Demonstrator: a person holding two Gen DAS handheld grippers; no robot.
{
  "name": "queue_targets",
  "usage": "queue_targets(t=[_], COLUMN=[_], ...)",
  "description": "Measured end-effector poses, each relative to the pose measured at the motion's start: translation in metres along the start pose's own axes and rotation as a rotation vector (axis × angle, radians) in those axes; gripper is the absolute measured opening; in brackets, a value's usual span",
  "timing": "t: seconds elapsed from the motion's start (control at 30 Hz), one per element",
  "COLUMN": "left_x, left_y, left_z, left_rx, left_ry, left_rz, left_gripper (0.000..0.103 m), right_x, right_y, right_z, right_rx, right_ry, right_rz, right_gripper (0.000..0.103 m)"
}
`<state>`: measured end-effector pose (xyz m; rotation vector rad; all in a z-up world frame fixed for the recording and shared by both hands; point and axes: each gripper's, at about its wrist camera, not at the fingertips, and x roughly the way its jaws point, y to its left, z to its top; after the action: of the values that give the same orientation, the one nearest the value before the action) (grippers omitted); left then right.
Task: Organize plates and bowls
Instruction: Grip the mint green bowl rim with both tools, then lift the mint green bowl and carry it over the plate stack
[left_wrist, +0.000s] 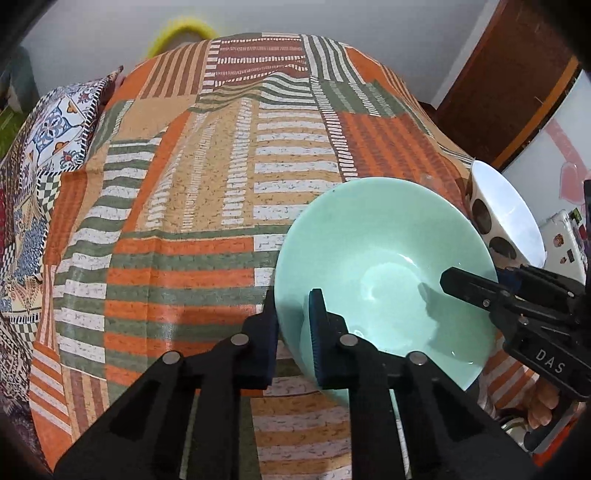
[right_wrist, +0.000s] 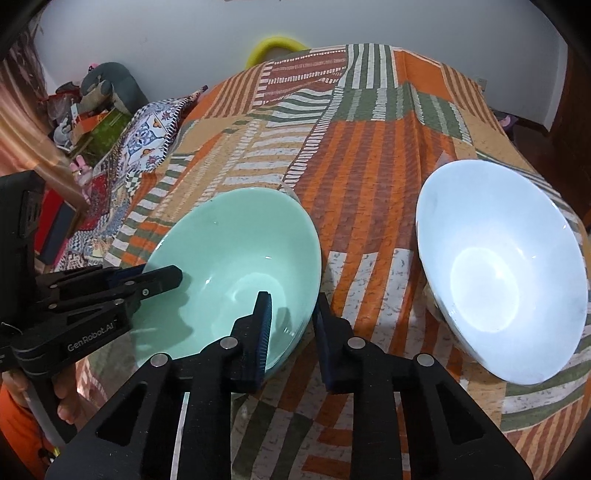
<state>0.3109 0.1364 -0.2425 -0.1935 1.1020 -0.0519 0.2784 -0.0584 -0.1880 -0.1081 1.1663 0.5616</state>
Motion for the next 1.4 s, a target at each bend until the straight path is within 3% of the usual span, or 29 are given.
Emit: queue_targets(t=[0.23, 0.67, 1.4], left_x=[-0.010, -0.067, -0.184], left_y=[0.000, -0.023, -0.051], left_z=[-0.002, -0.015, -0.076], left_rx=[-0.016, 0.037, 0.066], left_ry=[-0.012, -0.117, -0.262], left_rz=[-0.006, 0.025, 0.042], left_gripper=[0.015, 0.015, 0.015], right_x=[-0.008, -0.053, -0.132], right_y=[0.006, 0.018, 0.056], right_z=[0.000, -0.008, -0.042], right_rx=[-0.005, -0.013, -0.057], right_ry=[-0.012, -0.095, -0.222], right_rz=[-0.016, -0.011, 0.032], right_gripper=[0.019, 0.019, 0.019])
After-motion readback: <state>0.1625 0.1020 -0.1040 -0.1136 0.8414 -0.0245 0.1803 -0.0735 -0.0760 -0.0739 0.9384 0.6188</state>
